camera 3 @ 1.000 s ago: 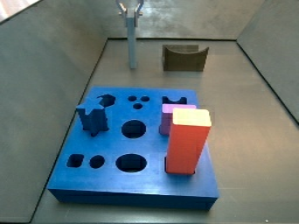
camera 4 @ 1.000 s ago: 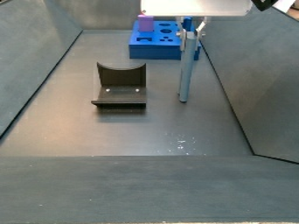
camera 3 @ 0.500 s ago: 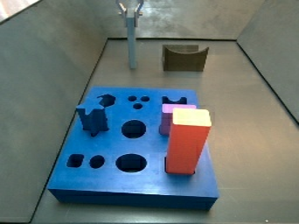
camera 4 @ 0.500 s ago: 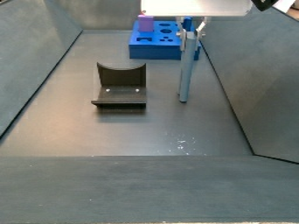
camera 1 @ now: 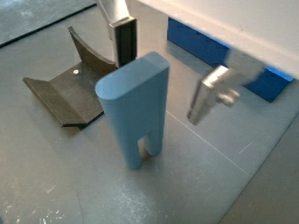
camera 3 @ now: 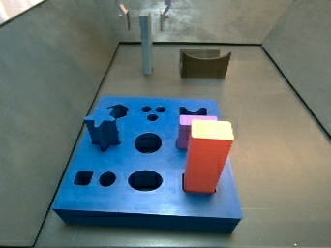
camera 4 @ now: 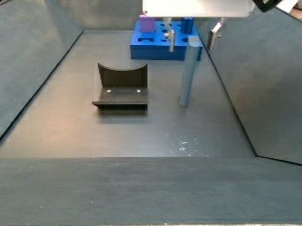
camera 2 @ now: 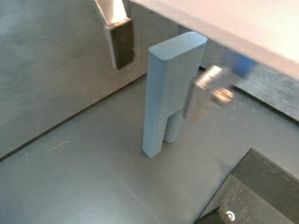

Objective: Pick up the square-circle object. Move up. Rotate the square-circle object. Place the square-circle object on the fixture. Regrasp the square-circle object. Move to above the board. Insert the square-circle object.
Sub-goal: Rotate the square-circle object.

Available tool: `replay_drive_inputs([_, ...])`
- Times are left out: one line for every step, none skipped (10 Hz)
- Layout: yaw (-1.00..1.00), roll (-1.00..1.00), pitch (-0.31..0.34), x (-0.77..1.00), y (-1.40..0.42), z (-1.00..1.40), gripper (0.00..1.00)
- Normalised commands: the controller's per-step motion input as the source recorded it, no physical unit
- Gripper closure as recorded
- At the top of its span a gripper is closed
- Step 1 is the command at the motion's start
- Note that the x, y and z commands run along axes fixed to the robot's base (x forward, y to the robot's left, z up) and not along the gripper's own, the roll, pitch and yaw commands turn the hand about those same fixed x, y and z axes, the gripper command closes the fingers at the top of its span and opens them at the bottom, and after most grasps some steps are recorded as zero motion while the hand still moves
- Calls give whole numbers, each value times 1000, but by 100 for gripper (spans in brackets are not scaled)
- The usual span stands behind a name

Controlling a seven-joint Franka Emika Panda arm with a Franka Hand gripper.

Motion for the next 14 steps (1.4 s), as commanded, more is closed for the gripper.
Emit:
replay_drive_inputs([-37, -196, -10, 0, 0, 1000, 0])
replay_drive_inputs([-38, -196, 15, -24, 1, 981, 0])
replay_drive_inputs([-40, -193, 32, -31, 3, 899, 0])
replay_drive_inputs([-46, -185, 46, -16, 8, 689, 0])
replay_drive_inputs([-51, -178, 58, -3, 12, 508, 0])
replay_drive_inputs([-55, -171, 78, 9, 15, 320, 0])
replay_drive_inputs([1000, -13, 8, 0, 0, 0, 0])
replay_drive_inputs([1000, -12, 8, 20, -4, -74, 0])
replay_drive_inputs([1000, -12, 7, 29, -14, -46, 0])
replay_drive_inputs([1000, -13, 6, 31, -5, -27, 0])
replay_drive_inputs([1000, -13, 6, 31, -6, -27, 0])
replay_drive_inputs([1000, -13, 6, 32, -5, -24, 0])
replay_drive_inputs([1000, -14, 6, 32, -5, -23, 0])
replay_drive_inputs([1000, -14, 6, 33, -5, -21, 0])
